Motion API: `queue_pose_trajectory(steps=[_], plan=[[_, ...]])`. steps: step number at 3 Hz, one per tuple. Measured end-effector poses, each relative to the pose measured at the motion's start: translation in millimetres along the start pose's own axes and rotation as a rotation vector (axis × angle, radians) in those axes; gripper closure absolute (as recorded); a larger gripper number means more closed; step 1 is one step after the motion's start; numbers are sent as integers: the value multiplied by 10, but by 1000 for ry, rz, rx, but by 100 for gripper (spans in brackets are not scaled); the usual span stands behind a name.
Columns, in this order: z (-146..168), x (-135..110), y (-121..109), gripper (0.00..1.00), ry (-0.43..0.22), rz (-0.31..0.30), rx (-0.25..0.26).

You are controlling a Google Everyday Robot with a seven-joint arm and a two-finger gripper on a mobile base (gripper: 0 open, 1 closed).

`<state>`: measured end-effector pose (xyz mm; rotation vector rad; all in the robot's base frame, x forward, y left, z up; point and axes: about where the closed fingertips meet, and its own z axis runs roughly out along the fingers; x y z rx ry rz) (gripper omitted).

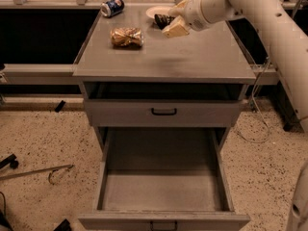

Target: Pick rxbar chocolate from middle drawer and place on counter

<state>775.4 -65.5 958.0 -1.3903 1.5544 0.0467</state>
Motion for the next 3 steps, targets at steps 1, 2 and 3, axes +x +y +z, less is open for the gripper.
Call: queue_pose_trajectory(steps=[1, 2, 3], plan=[[54, 328, 93, 100, 43, 71, -28], [88, 600, 178, 100, 68, 130, -47], [166, 802, 297, 100, 88, 172, -74]])
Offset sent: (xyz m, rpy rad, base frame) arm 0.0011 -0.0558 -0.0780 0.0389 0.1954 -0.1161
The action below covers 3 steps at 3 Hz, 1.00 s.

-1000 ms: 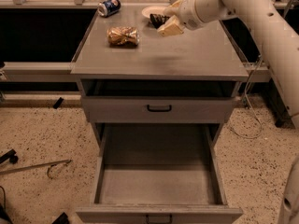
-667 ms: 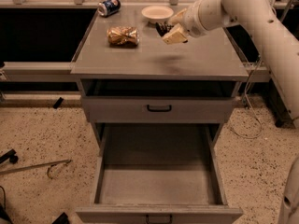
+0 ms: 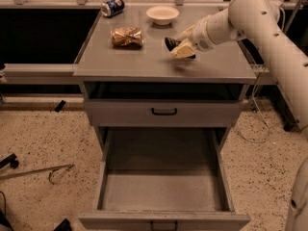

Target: Pick rxbar chocolate from middle drawer and place on counter

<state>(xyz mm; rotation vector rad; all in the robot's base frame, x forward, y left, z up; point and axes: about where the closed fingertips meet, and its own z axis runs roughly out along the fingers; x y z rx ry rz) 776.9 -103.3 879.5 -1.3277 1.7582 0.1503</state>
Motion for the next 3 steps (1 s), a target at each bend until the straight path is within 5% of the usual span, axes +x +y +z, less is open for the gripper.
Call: queue_pose_trajectory(steps=[1, 3], plan=[[107, 131, 78, 100, 16, 22, -33], [109, 132, 79, 58, 16, 22, -34]])
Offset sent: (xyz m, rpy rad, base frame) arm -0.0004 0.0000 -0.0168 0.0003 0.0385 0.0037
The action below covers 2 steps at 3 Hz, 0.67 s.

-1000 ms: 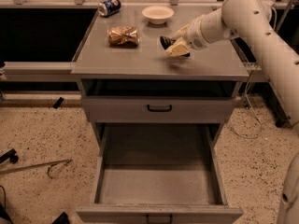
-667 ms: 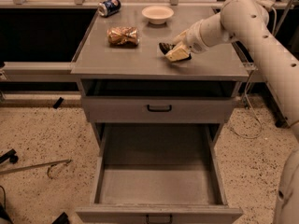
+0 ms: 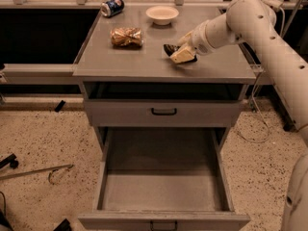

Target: Pick rxbar chocolate from middle drawer and place on counter

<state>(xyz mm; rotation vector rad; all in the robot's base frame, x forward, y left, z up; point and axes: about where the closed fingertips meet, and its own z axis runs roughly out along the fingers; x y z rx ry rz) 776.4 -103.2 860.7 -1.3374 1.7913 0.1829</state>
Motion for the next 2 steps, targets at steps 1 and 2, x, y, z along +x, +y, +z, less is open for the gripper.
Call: queue_pose_trajectory(steps=[1, 2], plan=[[0, 0, 0, 35, 0, 0, 0], [1, 0, 0, 12, 0, 0, 0]])
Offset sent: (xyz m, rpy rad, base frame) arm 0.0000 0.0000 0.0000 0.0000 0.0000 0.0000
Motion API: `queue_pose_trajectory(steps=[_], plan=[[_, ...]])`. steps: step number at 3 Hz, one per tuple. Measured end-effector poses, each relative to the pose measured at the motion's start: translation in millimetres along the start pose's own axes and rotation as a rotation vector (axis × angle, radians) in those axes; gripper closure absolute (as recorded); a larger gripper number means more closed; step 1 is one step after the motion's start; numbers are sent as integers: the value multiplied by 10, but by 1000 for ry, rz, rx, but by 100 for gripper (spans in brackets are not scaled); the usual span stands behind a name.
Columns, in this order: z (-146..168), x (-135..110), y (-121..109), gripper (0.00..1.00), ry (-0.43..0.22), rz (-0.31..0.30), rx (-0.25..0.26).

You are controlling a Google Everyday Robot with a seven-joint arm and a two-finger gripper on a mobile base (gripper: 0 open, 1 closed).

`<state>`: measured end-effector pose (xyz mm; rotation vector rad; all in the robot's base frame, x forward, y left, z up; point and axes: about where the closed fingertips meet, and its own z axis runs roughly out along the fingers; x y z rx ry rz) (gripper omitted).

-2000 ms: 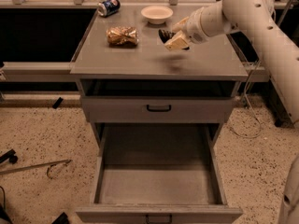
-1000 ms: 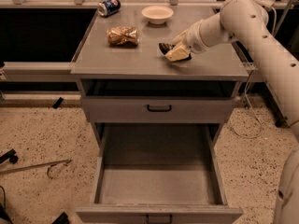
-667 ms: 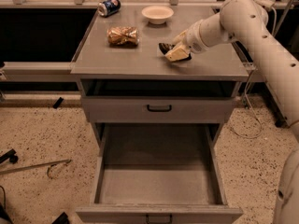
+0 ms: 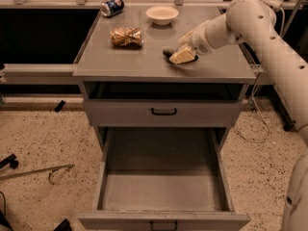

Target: Pick rxbar chocolate from middle drawer and place on counter

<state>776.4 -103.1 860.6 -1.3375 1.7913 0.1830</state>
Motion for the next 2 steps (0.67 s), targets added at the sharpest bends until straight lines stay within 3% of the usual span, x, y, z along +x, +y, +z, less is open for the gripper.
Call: queue_pose_trajectory(steps=[1, 2], plan=[[0, 0, 0, 0, 0, 0, 0], [0, 0, 0, 0, 0, 0, 0]])
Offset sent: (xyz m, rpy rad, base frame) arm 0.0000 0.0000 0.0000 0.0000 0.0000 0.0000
